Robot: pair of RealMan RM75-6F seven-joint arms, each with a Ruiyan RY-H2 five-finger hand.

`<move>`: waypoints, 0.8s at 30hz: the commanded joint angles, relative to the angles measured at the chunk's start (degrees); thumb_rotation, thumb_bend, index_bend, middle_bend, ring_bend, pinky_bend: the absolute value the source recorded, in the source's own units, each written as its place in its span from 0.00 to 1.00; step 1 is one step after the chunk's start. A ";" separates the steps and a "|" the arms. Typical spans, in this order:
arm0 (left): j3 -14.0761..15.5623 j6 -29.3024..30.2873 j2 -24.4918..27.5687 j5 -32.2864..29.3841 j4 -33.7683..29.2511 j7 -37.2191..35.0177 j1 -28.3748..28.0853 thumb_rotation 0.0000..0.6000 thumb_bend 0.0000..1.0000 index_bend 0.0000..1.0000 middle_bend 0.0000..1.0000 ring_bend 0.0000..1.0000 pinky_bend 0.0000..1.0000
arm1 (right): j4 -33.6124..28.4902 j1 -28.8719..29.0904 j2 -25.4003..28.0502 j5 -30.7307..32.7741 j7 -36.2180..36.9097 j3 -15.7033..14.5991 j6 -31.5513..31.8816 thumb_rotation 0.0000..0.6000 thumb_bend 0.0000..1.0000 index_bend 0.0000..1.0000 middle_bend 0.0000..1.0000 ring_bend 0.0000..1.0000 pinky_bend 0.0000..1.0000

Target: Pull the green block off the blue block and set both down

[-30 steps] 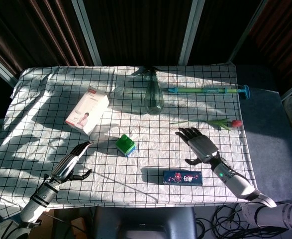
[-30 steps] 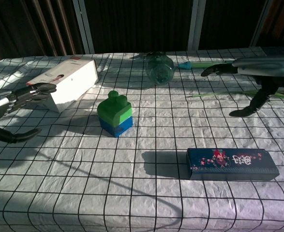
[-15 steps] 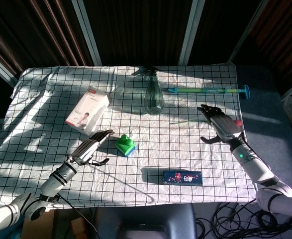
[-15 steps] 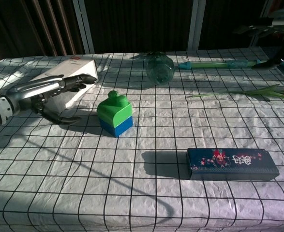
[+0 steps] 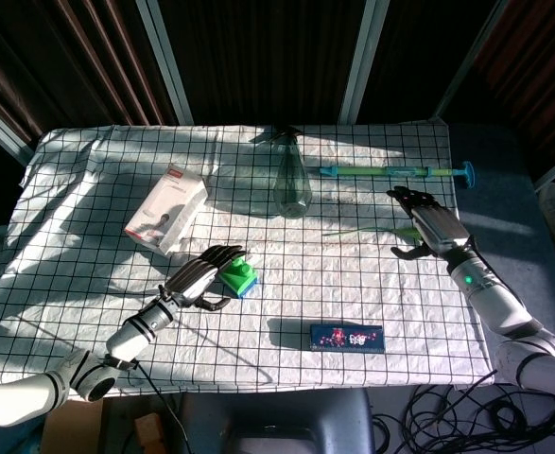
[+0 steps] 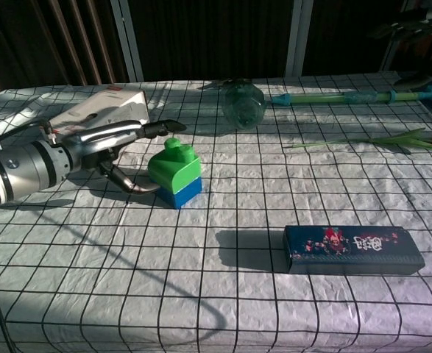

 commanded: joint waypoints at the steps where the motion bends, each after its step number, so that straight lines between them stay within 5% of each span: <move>1: -0.25 -0.60 -1.27 -0.57 1.45 1.35 -0.92 1.00 0.32 0.00 0.00 0.00 0.04 | 0.68 0.37 -0.17 0.51 0.26 0.06 -0.62 1.00 0.18 0.00 0.00 0.00 0.00; 8: -0.42 -0.48 -4.49 0.03 4.42 1.87 -3.09 1.00 0.32 0.00 0.02 0.00 0.05 | 1.55 0.94 -0.09 2.14 0.46 0.04 -1.89 1.00 0.18 0.00 0.00 0.00 0.00; 14: -0.06 -0.23 -5.83 -0.15 6.26 3.41 -3.67 1.00 0.32 0.14 0.17 0.03 0.10 | 1.48 1.06 0.37 2.95 0.53 -0.10 -2.45 1.00 0.18 0.00 0.00 0.00 0.00; 24: 0.37 0.51 -6.16 -1.41 7.44 5.82 -3.19 1.00 0.41 0.43 0.49 0.39 0.50 | 2.15 1.14 0.39 3.18 0.84 -0.68 -3.51 1.00 0.18 0.00 0.00 0.00 0.00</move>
